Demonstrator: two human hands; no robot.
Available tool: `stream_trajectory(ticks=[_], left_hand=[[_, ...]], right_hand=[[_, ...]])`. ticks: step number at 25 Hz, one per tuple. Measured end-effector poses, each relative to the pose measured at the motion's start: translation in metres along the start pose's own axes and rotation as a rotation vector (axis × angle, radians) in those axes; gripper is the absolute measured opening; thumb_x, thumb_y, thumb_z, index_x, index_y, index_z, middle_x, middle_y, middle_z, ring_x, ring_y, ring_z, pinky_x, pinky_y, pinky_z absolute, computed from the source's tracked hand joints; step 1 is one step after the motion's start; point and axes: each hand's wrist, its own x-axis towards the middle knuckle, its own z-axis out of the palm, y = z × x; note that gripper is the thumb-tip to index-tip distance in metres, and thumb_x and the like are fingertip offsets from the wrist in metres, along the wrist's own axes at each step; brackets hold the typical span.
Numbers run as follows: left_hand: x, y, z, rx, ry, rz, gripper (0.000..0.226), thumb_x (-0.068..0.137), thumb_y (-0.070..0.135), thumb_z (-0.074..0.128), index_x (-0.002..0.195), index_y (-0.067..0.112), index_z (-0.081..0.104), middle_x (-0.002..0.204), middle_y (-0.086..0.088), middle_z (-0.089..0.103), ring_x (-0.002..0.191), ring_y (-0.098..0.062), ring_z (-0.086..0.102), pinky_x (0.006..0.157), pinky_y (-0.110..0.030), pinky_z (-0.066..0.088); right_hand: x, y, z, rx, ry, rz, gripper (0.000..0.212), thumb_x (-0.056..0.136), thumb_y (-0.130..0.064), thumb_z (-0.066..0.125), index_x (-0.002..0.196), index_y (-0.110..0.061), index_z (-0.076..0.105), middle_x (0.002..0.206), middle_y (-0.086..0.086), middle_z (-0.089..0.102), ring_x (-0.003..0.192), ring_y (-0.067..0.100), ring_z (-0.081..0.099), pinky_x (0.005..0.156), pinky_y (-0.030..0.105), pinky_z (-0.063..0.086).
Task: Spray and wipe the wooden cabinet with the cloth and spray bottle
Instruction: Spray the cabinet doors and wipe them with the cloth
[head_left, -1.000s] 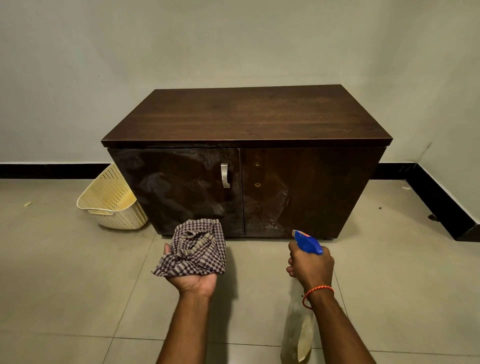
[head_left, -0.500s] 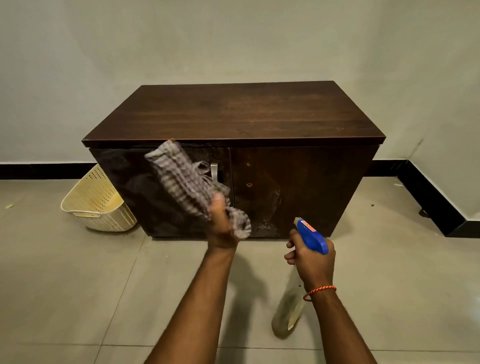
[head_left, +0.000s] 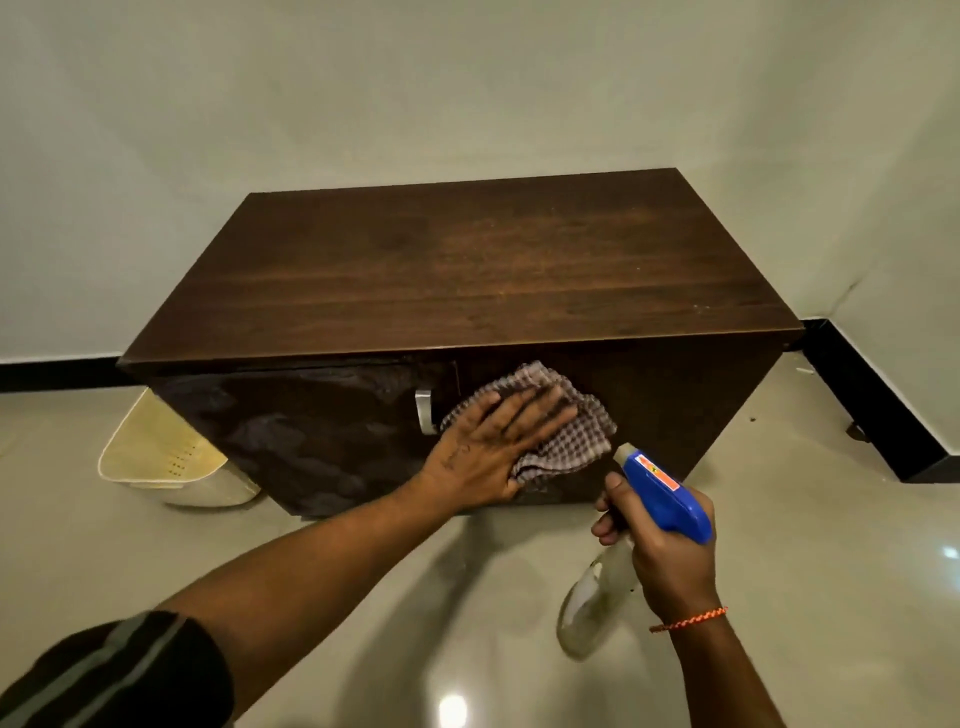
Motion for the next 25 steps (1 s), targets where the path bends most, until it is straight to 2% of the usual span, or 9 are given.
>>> stream_trajectory(ticks=[3,6,8,9,11,14,18,22,25], left_hand=[[-0.038,0.021,0.038,0.045,-0.218,0.263,0.086,0.097,0.059,0.032,0.163,0.019,-0.006,0.169,-0.009,-0.019,0.156,-0.027,-0.016,0.124,-0.046,-0.016],[-0.081,0.045,0.077,0.163,-0.448,0.49,0.09,0.099,0.059,0.028,0.16,0.011,-0.017,0.169,-0.008,-0.022,0.157,-0.023,-0.014,0.119,-0.051,-0.027],[-0.099,0.056,0.092,0.147,-0.452,0.538,0.086,0.102,0.058,0.023,0.158,0.01,-0.02,0.167,-0.006,-0.023,0.157,-0.019,-0.009,0.114,-0.054,-0.033],[-0.098,0.056,0.089,0.145,-0.522,0.534,0.084,0.103,0.057,0.022,0.157,0.01,-0.021,0.166,-0.004,-0.023,0.157,-0.016,-0.006,0.111,-0.055,-0.036],[-0.082,0.051,0.075,0.211,-0.568,0.577,0.083,0.105,0.052,0.022,0.154,0.007,-0.027,0.165,-0.002,-0.026,0.156,-0.016,-0.01,0.108,-0.057,-0.038],[-0.058,0.041,0.062,0.207,-0.453,0.546,0.084,0.102,0.035,0.031,0.154,0.009,-0.03,0.167,0.0,-0.025,0.155,-0.018,-0.016,0.12,-0.048,-0.025],[-0.025,0.007,0.029,0.093,-0.251,0.354,0.089,0.096,0.018,0.046,0.161,0.018,-0.015,0.166,-0.003,-0.027,0.152,-0.021,-0.025,0.122,-0.044,-0.023],[-0.001,-0.03,-0.01,0.112,-0.139,0.332,0.084,0.094,0.016,0.051,0.164,0.026,0.005,0.171,0.002,0.0,0.157,-0.019,-0.005,0.125,-0.041,-0.009],[-0.005,-0.018,0.001,0.167,-0.154,0.362,0.081,0.096,0.012,0.044,0.164,0.027,0.002,0.169,0.003,0.002,0.153,-0.015,0.004,0.124,-0.045,-0.007]], right_hand=[[0.0,-0.002,0.002,-0.012,-0.009,-0.025,0.029,0.081,-0.029,0.067,0.085,0.0,0.07,0.068,0.015,0.07,0.054,0.03,0.068,0.051,0.032,0.058],[-0.001,-0.006,0.006,-0.028,-0.006,0.0,0.025,0.086,-0.024,0.067,0.082,0.001,0.07,0.067,0.017,0.069,0.053,0.035,0.067,0.051,0.036,0.057],[-0.002,-0.019,0.013,-0.041,0.006,0.005,0.02,0.091,-0.014,0.066,0.08,0.002,0.07,0.065,0.017,0.068,0.052,0.034,0.066,0.05,0.034,0.055],[-0.002,-0.026,0.015,-0.051,0.01,0.006,0.019,0.092,-0.01,0.065,0.078,0.002,0.069,0.064,0.018,0.067,0.051,0.033,0.065,0.049,0.033,0.055],[-0.001,-0.038,0.017,-0.059,-0.005,-0.007,0.021,0.094,-0.01,0.065,0.075,0.001,0.068,0.062,0.018,0.066,0.05,0.035,0.063,0.05,0.034,0.054],[0.008,-0.044,0.018,-0.032,-0.024,-0.012,0.023,0.094,-0.012,0.065,0.076,0.002,0.068,0.062,0.022,0.064,0.052,0.041,0.062,0.051,0.033,0.055],[0.025,-0.038,0.011,0.0,-0.08,-0.022,0.019,0.095,-0.009,0.062,0.078,-0.004,0.069,0.065,0.011,0.067,0.053,0.028,0.064,0.052,0.03,0.055],[0.045,-0.043,0.001,0.008,-0.134,-0.015,0.016,0.092,-0.015,0.061,0.08,-0.009,0.069,0.067,0.004,0.068,0.055,0.022,0.065,0.054,0.028,0.055],[0.06,-0.047,-0.001,0.042,-0.151,-0.01,0.017,0.09,-0.024,0.063,0.076,-0.015,0.068,0.068,0.002,0.068,0.056,0.019,0.064,0.054,0.027,0.055]])
